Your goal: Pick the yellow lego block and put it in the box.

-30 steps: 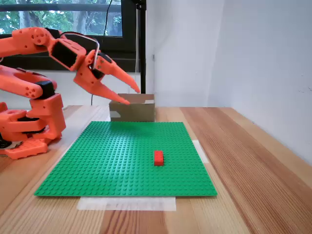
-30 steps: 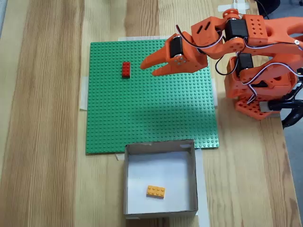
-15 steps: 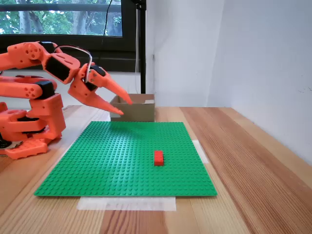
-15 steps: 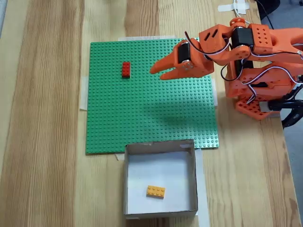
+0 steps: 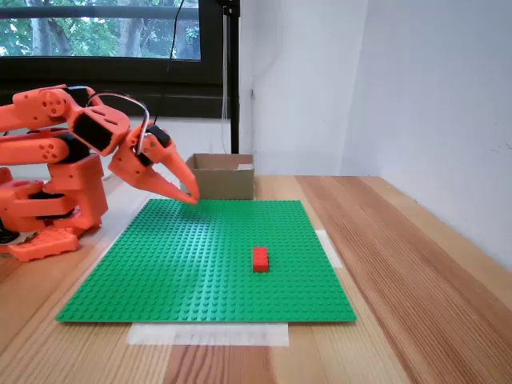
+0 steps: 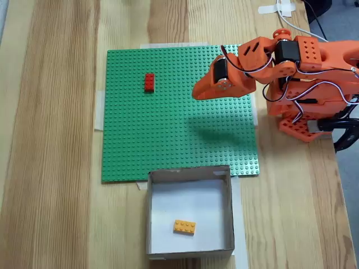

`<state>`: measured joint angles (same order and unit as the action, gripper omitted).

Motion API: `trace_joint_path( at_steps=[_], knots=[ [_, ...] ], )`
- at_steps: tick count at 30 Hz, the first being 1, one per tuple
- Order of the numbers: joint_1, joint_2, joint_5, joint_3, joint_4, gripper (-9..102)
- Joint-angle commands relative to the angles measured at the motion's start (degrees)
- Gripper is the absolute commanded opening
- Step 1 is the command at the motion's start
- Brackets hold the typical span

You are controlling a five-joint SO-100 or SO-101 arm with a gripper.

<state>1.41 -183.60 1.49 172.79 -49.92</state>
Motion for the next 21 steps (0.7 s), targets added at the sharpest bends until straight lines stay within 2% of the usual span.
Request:
trace_joint_path(
  at_steps=[1,21],
  knots=[
    [0.62,-1.76,0.79,1.05,-0.88,0],
    [0.97,-3.34,2.37,9.14,2.90,-1]
  ],
)
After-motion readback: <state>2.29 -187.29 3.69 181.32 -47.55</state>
